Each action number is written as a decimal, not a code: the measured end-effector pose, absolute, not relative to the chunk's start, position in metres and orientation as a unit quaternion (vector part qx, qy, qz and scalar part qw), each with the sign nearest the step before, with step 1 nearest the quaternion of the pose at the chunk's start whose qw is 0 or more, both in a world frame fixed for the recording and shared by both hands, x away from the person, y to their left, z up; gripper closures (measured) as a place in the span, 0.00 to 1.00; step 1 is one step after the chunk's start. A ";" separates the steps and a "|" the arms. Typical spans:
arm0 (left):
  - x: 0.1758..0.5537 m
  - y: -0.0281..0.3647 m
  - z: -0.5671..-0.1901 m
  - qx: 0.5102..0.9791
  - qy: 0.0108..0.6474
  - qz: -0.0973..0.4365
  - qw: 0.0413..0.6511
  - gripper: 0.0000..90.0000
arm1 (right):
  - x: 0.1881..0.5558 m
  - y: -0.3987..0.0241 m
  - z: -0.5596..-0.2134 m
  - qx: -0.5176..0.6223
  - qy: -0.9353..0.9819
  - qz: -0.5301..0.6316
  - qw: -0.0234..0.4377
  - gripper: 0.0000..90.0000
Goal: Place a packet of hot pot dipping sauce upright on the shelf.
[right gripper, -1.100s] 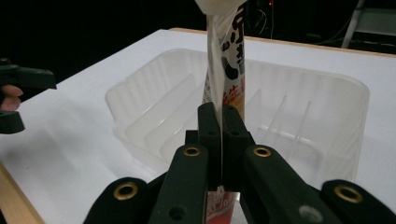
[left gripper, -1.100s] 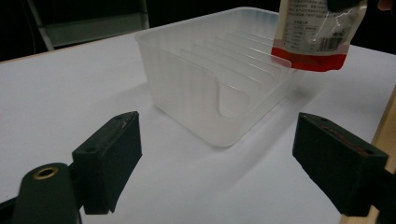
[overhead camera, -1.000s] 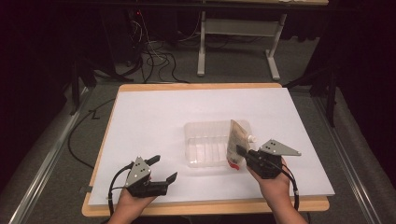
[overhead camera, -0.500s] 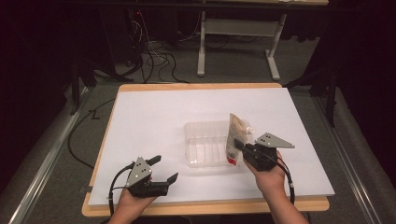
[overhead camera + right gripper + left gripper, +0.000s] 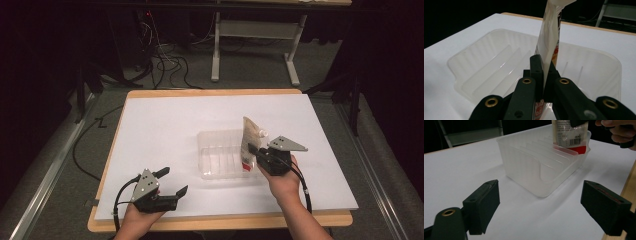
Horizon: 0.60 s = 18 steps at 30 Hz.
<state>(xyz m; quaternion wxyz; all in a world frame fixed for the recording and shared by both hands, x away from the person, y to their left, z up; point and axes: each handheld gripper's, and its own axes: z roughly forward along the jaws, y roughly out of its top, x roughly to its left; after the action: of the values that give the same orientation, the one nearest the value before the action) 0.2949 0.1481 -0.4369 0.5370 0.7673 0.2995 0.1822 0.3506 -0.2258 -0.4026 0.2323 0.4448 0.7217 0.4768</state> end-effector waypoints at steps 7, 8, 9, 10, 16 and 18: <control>0.295 0.149 -0.437 0.768 0.299 0.183 0.537 0.18 | 0.360 -0.224 -0.406 0.454 0.714 0.473 0.247 1.00; 0.295 0.149 -0.437 0.768 0.298 0.183 0.537 0.18 | 0.361 -0.224 -0.406 0.453 0.713 0.473 0.250 1.00; 0.295 0.149 -0.437 0.768 0.298 0.183 0.537 0.18 | 0.363 -0.224 -0.407 0.454 0.712 0.472 0.253 1.00; 0.295 0.149 -0.437 0.768 0.298 0.183 0.537 0.18 | 0.364 -0.224 -0.407 0.455 0.711 0.472 0.255 1.00; 0.295 0.149 -0.437 0.767 0.297 0.185 0.537 0.18 | 0.368 -0.220 -0.409 0.458 0.709 0.464 0.269 1.00; 0.295 0.149 -0.437 0.766 0.298 0.186 0.538 0.18 | 0.369 -0.219 -0.410 0.460 0.708 0.463 0.269 1.00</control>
<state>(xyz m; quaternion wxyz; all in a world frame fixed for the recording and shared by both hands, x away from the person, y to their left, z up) 0.2952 0.1488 -0.4367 0.5382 0.7662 0.2976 0.1861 0.3694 -0.2187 -0.4105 0.2688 0.4604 0.7083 0.4626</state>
